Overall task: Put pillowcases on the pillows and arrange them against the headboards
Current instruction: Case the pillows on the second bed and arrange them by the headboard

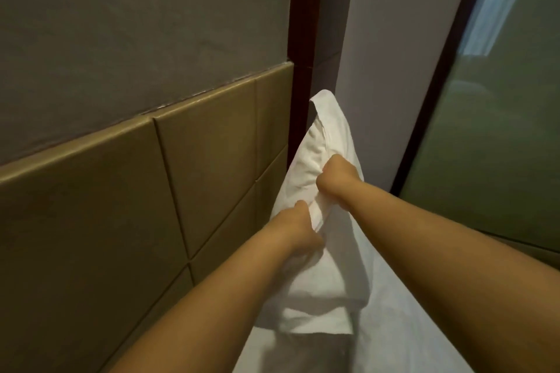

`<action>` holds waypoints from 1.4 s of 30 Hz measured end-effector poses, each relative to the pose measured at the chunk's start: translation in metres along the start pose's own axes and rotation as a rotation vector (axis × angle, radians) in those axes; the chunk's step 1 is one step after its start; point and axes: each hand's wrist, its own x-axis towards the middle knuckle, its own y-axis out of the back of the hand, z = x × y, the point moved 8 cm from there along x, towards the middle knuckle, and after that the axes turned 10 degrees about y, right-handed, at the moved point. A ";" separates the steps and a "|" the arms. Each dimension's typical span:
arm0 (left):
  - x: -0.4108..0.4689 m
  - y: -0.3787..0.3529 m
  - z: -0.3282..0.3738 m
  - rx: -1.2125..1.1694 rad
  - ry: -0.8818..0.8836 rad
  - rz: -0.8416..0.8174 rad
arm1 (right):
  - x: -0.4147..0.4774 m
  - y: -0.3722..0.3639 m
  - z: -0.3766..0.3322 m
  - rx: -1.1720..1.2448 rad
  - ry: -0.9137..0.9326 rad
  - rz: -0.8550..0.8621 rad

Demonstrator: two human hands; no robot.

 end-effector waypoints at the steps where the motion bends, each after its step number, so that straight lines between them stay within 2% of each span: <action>1: 0.003 0.006 -0.003 0.063 0.009 0.015 | 0.004 0.002 -0.001 0.064 0.012 0.055; 4: 0.018 0.063 -0.005 0.173 0.031 0.266 | 0.012 0.001 -0.007 0.361 0.133 0.112; 7: 0.020 0.131 -0.011 0.302 0.085 0.581 | 0.009 -0.020 -0.011 0.628 0.128 -0.050; 9: 0.018 0.158 -0.020 0.420 0.105 0.716 | 0.002 -0.033 -0.012 0.520 0.175 -0.143; 12: 0.018 0.173 -0.033 0.533 0.095 0.786 | -0.014 -0.046 -0.018 0.257 0.298 -0.258; 20: -0.015 0.156 -0.032 0.528 0.000 0.872 | -0.053 -0.059 -0.007 0.038 0.333 -0.385; 22: -0.037 0.139 -0.022 0.490 -0.087 0.885 | -0.069 -0.060 0.004 -0.064 0.317 -0.392; 25: -0.070 0.087 -0.001 0.396 -0.227 0.729 | -0.100 -0.057 0.033 -0.206 0.269 -0.366; 28: -0.098 0.010 0.005 0.434 -0.258 0.535 | -0.149 -0.057 0.080 -0.276 0.182 -0.416; 32: -0.142 -0.132 -0.025 0.468 -0.065 0.125 | -0.243 -0.062 0.157 -0.278 0.076 -0.437; 35: -0.204 -0.241 -0.044 0.557 0.007 -0.145 | -0.327 -0.061 0.222 -0.233 -0.059 -0.466; 38: -0.263 -0.302 -0.041 0.645 -0.005 -0.239 | -0.395 -0.032 0.280 -0.212 -0.163 -0.421; 42: -0.330 -0.331 -0.003 0.700 -0.063 -0.160 | -0.493 0.018 0.358 -0.291 -0.293 -0.378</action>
